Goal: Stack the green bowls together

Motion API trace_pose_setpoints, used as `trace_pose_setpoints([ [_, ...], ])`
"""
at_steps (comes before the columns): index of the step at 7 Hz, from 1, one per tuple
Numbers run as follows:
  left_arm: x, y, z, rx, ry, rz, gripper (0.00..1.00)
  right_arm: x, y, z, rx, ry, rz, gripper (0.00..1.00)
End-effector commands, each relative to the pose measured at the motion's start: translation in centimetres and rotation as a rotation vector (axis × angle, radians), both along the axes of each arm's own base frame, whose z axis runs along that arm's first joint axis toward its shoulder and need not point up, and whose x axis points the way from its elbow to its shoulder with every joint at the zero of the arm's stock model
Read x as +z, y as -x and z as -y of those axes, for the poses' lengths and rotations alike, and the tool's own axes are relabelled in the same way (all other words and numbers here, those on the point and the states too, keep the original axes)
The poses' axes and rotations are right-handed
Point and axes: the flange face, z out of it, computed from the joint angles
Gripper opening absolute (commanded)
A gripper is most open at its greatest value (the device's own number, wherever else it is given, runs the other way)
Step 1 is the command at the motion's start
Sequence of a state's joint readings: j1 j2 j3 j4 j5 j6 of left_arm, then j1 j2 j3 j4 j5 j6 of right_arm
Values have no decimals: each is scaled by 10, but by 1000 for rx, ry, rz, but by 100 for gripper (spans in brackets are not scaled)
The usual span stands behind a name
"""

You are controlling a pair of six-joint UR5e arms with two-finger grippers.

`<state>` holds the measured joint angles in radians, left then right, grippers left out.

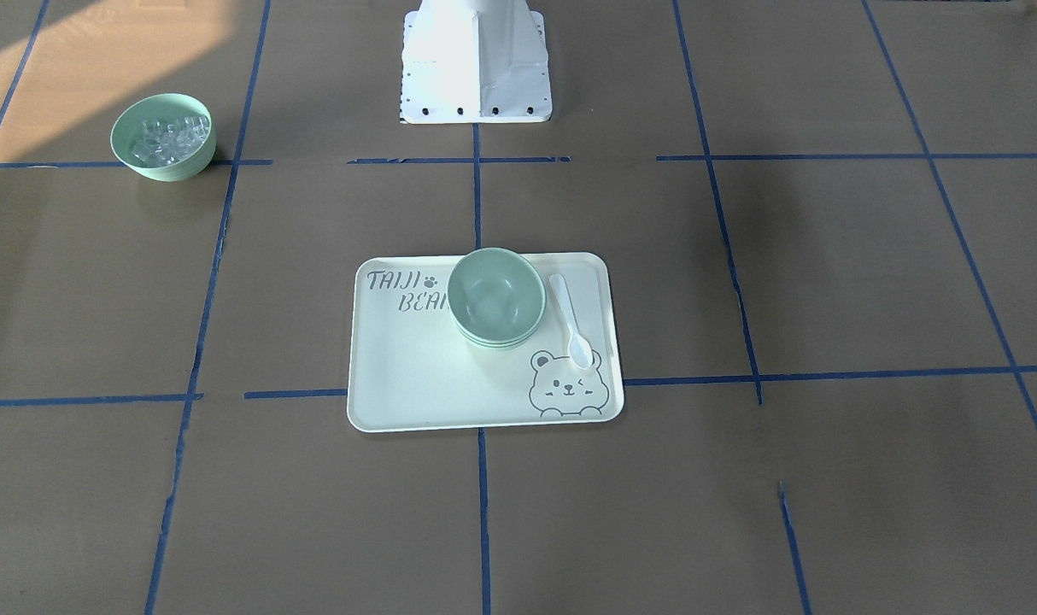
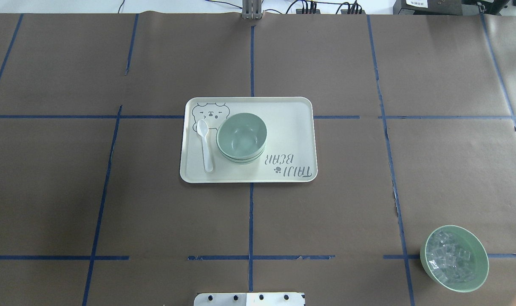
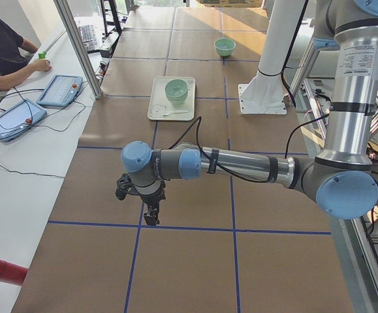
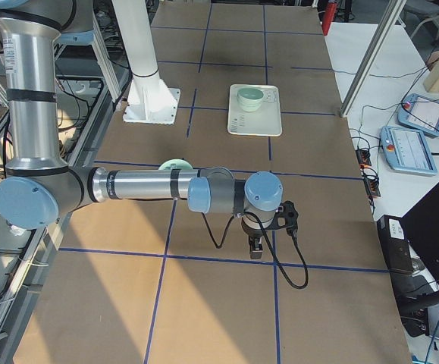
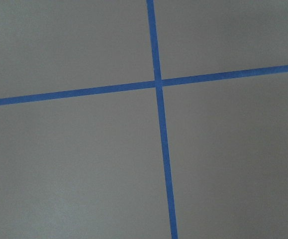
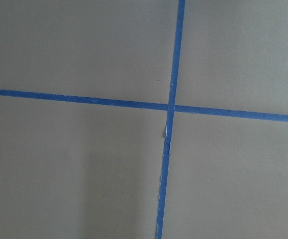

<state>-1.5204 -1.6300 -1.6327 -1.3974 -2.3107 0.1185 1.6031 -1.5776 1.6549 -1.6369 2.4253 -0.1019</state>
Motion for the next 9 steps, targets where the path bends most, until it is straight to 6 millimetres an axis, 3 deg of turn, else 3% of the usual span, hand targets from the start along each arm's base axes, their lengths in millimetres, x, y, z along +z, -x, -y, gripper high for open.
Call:
trace_pose_setpoints([
  [1, -8, 0, 7, 3, -21, -2, 100, -23, -1, -5, 5, -40, -1, 100],
  [3, -28, 7, 19, -10, -132, -16, 100, -18, 0, -17, 5, -29, -2, 100],
  [6, -10, 7, 13, -14, -99, -13, 100, -14, 0, -18, 5, -20, -2, 100],
  [9, -11, 7, 13, -12, -102, -13, 100, -14, 0, -18, 5, -20, -2, 100],
])
